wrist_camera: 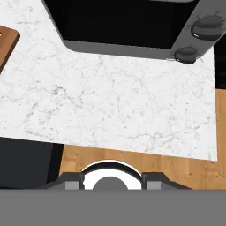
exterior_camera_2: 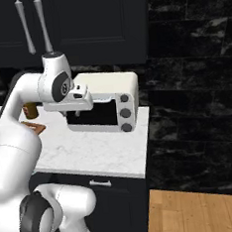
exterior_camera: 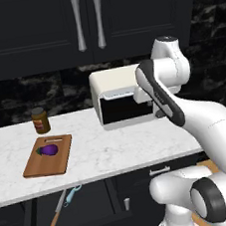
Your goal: Place the appropriate cutting tool for cutting the eggplant skin on the cutting board.
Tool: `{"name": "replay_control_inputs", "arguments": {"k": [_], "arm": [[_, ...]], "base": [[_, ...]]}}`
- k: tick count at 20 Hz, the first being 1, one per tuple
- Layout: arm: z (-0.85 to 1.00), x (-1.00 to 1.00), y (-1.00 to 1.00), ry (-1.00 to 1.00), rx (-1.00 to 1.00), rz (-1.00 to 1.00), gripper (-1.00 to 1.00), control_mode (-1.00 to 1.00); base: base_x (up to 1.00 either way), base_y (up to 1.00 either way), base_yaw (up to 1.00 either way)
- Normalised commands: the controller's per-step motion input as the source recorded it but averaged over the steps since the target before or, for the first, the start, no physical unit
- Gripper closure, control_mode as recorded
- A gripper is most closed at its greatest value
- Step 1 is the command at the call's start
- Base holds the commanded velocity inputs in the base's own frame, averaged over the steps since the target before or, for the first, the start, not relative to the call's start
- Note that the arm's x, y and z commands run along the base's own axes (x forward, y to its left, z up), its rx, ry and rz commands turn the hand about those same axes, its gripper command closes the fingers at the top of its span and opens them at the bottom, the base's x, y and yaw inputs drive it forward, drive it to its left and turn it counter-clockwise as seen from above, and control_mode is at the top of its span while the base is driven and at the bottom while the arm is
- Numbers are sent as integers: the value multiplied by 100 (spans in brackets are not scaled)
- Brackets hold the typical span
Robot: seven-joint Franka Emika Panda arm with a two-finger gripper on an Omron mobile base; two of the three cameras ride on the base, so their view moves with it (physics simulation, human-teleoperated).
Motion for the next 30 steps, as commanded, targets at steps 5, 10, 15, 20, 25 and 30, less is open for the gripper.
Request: {"name": "replay_control_inputs", "arguments": {"k": [5,10,15,20,25,30], "arm": [[-9,-50,35,-5,-2,0,-100,-100],[-37,-92,99,-1,-2,0,-100,-100],[-36,-75,100,0,0,0,-100,-100],[-49,-63,92,6,7,0,-100,-100],[-56,-10,92,25,9,0,-100,-100],[-61,-18,63,13,4,0,-100,-100]], "base": [[0,0,0],[0,0,0],[0,0,0],[0,0,0],[0,0,0],[0,0,0]]}}
